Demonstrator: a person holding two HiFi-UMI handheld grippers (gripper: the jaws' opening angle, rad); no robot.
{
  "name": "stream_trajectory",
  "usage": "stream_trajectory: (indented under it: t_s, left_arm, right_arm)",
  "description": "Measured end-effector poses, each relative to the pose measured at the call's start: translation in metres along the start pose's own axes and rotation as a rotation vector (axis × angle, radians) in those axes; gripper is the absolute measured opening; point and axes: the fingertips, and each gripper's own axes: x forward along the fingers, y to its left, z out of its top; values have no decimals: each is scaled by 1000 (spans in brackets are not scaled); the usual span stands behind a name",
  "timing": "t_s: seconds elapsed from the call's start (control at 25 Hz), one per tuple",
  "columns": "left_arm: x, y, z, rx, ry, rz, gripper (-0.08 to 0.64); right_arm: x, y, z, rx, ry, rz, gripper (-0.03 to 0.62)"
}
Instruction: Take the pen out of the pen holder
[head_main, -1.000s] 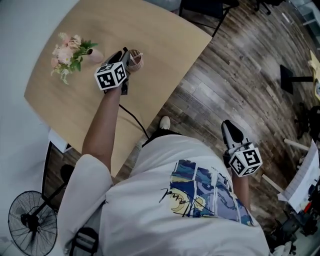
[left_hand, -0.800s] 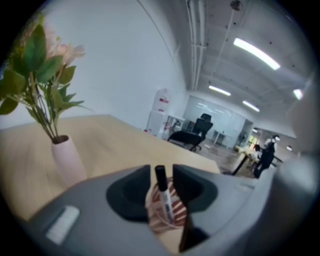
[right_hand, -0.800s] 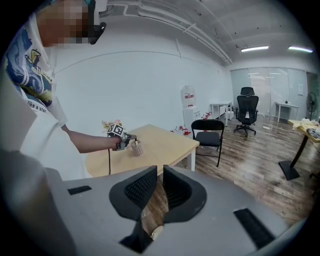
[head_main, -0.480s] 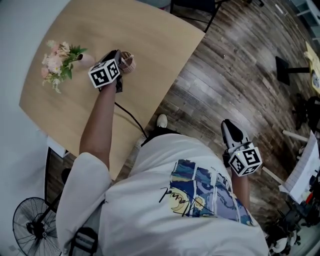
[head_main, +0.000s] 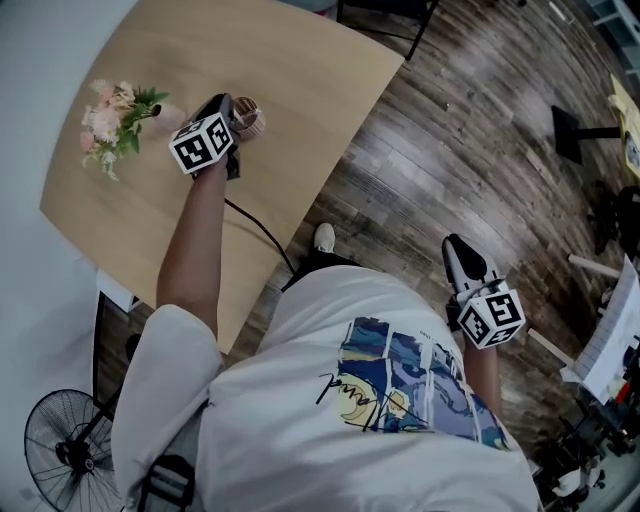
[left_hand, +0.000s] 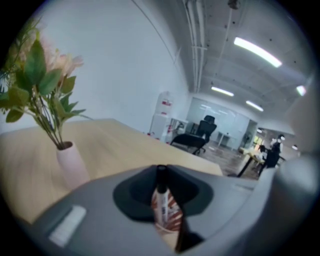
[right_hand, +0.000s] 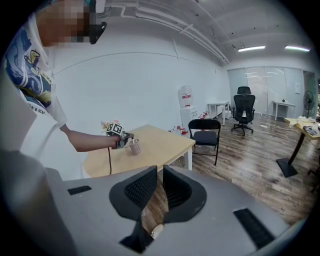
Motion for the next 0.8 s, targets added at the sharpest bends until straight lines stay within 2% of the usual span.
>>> stream_trajectory:
  t_s: [0.4,0.8]
  left_arm:
    - [-43,-24,33,36,-103,18,67]
    - [-111,-58,71,80,-273,31,67]
  right_arm:
    - [-30,-4,-14,-1,-32,24,32]
    - [-57,-5,-29,-27,-60,68,31]
